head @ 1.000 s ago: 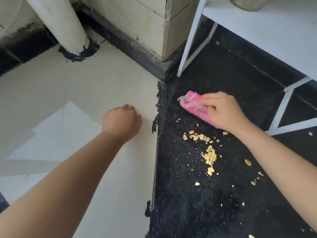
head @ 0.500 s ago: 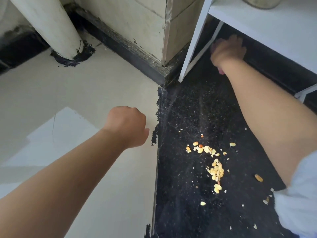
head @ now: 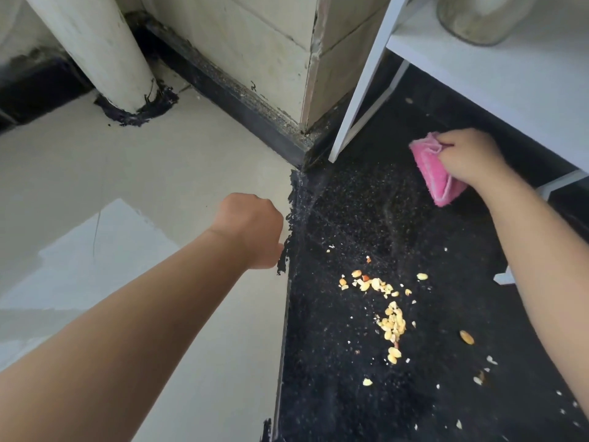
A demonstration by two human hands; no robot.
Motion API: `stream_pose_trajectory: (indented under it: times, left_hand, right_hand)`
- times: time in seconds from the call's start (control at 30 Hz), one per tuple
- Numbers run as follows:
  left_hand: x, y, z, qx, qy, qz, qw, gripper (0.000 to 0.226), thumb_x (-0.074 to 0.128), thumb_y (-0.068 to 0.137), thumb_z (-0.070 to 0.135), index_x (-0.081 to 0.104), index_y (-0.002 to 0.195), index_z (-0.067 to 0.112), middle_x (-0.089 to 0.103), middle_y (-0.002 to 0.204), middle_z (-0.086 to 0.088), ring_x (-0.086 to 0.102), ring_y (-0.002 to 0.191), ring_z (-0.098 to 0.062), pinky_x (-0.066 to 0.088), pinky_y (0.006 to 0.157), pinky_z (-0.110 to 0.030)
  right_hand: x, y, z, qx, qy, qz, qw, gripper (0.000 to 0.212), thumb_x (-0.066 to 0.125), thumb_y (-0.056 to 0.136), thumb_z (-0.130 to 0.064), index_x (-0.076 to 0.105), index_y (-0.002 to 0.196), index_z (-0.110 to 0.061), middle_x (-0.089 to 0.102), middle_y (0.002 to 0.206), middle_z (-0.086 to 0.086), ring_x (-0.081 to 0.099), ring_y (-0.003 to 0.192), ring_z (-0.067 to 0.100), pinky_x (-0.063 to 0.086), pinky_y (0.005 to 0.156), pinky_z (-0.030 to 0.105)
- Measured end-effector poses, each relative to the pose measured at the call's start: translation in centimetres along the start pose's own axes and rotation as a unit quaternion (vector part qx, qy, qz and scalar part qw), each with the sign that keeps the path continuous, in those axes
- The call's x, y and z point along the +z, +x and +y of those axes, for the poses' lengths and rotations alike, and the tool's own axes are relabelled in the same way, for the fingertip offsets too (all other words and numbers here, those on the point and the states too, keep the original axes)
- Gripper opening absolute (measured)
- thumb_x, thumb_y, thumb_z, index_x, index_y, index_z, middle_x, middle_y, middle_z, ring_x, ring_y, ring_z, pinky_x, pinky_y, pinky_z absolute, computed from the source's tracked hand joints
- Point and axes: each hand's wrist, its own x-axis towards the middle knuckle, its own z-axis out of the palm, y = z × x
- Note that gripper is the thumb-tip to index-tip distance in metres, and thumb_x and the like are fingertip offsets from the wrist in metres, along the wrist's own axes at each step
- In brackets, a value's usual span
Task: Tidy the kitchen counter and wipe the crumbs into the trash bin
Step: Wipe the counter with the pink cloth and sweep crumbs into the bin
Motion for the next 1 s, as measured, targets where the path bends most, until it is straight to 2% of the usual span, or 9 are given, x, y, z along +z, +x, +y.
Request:
stream_pose_trajectory:
  times: [0.1, 0.17, 0.27, 0.37, 0.5, 0.6, 0.7, 0.83, 1.0]
  left_hand:
    - [0.0, 0.1, 0.2, -0.007, 0.017, 0.005, 1.0, 0.033, 0.038, 0.096, 0.04, 0.05, 0.077, 0.015, 0.034, 0.06, 0.003, 0.043, 0.066, -0.02, 0.021, 0.045, -0.02]
    - [0.0, 0.1, 0.3, -0.024, 0.022, -0.001, 0.999, 0.041, 0.037, 0.095, 0.043, 0.048, 0.068, 0.014, 0.036, 0.06, 0.003, 0.038, 0.056, -0.016, 0.02, 0.044, -0.021]
    - [0.1, -0.1, 0.5, -0.05, 0.004, -0.005, 0.999, 0.049, 0.038, 0.095, 0.044, 0.037, 0.055, 0.015, 0.037, 0.059, 0.002, 0.031, 0.049, -0.013, 0.021, 0.044, -0.02]
    - [0.3, -0.5, 0.8, -0.065, -0.016, -0.005, 0.998, 0.049, 0.04, 0.094, 0.041, 0.036, 0.053, 0.015, 0.038, 0.058, 0.002, 0.032, 0.049, -0.014, 0.022, 0.044, -0.019]
    - [0.4, -1.1, 1.2, -0.086, -0.048, -0.003, 0.995, 0.048, 0.039, 0.095, 0.038, 0.036, 0.053, 0.015, 0.037, 0.058, 0.001, 0.039, 0.059, -0.02, 0.022, 0.045, -0.018]
    - [0.9, -1.6, 1.6, -0.114, -0.07, 0.001, 0.991, 0.043, 0.036, 0.096, 0.027, 0.038, 0.056, 0.013, 0.038, 0.06, 0.001, 0.045, 0.071, -0.024, 0.025, 0.047, -0.02]
    - [1.9, -2.0, 2.1, -0.127, -0.087, 0.022, 0.988, 0.026, 0.037, 0.091, 0.011, 0.061, 0.08, 0.009, 0.058, 0.083, -0.004, 0.053, 0.093, -0.027, 0.036, 0.063, -0.024]
    - [2.3, -2.5, 2.9, -0.167, -0.133, 0.04, 0.976, 0.028, 0.039, 0.087, 0.003, 0.063, 0.101, 0.001, 0.058, 0.109, -0.015, 0.05, 0.11, -0.027, 0.038, 0.072, -0.028]
    - [3.9, -2.3, 2.5, -0.168, -0.133, 0.056, 0.975, 0.032, 0.037, 0.089, 0.005, 0.063, 0.108, 0.002, 0.054, 0.117, -0.013, 0.044, 0.119, -0.026, 0.044, 0.084, -0.03]
  right_hand:
    - [-0.2, -1.2, 1.2, -0.045, -0.001, 0.087, 0.995, 0.043, 0.041, 0.093, -0.003, 0.045, 0.135, -0.009, 0.049, 0.135, 0.019, 0.046, 0.123, 0.037, 0.037, 0.102, 0.041]
    - [0.4, 0.3, 1.3, -0.027, -0.027, 0.122, 0.992, 0.039, 0.042, 0.094, -0.012, 0.045, 0.133, -0.008, 0.048, 0.132, 0.023, 0.044, 0.123, 0.039, 0.036, 0.103, 0.045]
    - [2.7, 2.1, 1.2, 0.041, -0.099, 0.079, 0.991, 0.05, 0.048, 0.092, -0.012, 0.034, 0.139, -0.006, 0.04, 0.137, 0.022, 0.034, 0.129, 0.039, 0.033, 0.103, 0.05]
    - [4.3, 1.8, 1.6, 0.011, -0.092, 0.065, 0.994, 0.046, 0.049, 0.089, -0.008, 0.04, 0.135, -0.01, 0.038, 0.138, 0.018, 0.032, 0.127, 0.039, 0.033, 0.101, 0.05]
    - [5.2, -2.6, 3.2, -0.143, -0.046, 0.023, 0.988, 0.049, 0.043, 0.087, 0.004, 0.052, 0.129, -0.02, 0.05, 0.132, 0.009, 0.039, 0.118, 0.035, 0.035, 0.096, 0.037]
    - [5.3, -8.6, 3.4, -0.23, 0.019, -0.023, 0.973, 0.047, 0.042, 0.085, 0.013, 0.065, 0.117, -0.012, 0.06, 0.122, 0.01, 0.049, 0.112, 0.03, 0.026, 0.092, 0.015]
    - [3.0, -10.3, 3.4, -0.174, 0.111, 0.009, 0.978, 0.041, 0.044, 0.082, 0.014, 0.071, 0.105, -0.007, 0.064, 0.113, 0.01, 0.056, 0.109, 0.024, 0.029, 0.088, 0.009]
    - [0.6, -5.1, 4.8, -0.079, 0.126, 0.093, 0.985, 0.025, 0.052, 0.091, -0.009, 0.068, 0.111, -0.01, 0.064, 0.117, 0.007, 0.056, 0.11, 0.022, 0.032, 0.079, 0.01]
    - [3.6, -2.2, 7.8, 0.064, 0.052, 0.078, 0.994, 0.03, 0.051, 0.086, -0.005, 0.064, 0.112, -0.007, 0.061, 0.118, 0.017, 0.052, 0.112, 0.038, 0.044, 0.094, 0.038]
